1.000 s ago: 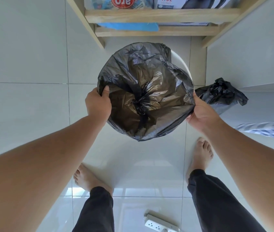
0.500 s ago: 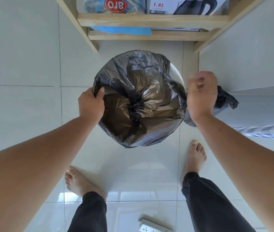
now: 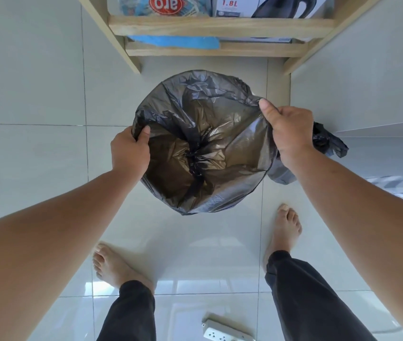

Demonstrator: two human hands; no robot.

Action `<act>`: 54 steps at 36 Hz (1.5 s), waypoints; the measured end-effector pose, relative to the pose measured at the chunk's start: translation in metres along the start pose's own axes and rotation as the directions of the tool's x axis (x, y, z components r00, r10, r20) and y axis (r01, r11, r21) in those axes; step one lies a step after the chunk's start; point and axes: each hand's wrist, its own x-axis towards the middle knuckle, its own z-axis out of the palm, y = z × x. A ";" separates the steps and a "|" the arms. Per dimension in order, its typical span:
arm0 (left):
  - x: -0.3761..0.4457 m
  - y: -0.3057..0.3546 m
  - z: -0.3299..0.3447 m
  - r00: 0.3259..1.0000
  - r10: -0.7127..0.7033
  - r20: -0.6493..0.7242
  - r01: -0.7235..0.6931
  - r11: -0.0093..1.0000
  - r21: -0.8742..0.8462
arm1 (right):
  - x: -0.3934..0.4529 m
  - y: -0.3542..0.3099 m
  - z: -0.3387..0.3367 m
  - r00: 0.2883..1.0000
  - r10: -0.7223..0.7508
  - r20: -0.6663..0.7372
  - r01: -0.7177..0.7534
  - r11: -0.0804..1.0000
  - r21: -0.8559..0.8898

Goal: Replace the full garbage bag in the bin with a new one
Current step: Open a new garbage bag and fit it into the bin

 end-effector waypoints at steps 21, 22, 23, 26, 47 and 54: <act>0.001 -0.006 0.001 0.996 0.077 -0.043 -0.076 0.996 0.035 | 0.030 0.025 0.017 0.709 0.638 0.300 -0.678 0.733 0.043; 0.001 -0.006 0.002 0.995 0.091 -0.044 -0.089 0.995 0.038 | 0.029 0.023 0.017 0.722 0.633 0.278 -0.671 0.740 0.056; -0.001 -0.005 0.001 0.991 0.119 -0.055 -0.116 0.992 0.053 | 0.029 0.021 0.016 0.743 0.624 0.241 -0.654 0.754 0.066; -0.010 -0.004 -0.004 0.901 0.382 -0.205 -0.315 0.901 0.298 | 0.021 0.007 0.005 0.925 0.379 -0.015 -0.375 0.909 -0.183; 0.009 -0.011 0.102 0.720 0.333 0.609 -0.684 0.190 0.704 | -0.011 0.025 0.086 0.663 0.113 0.740 0.737 0.073 -0.672; 0.005 -0.020 0.097 0.770 0.140 0.623 -0.628 -0.009 0.778 | -0.012 0.041 0.078 0.650 0.298 0.700 0.758 -0.182 -0.626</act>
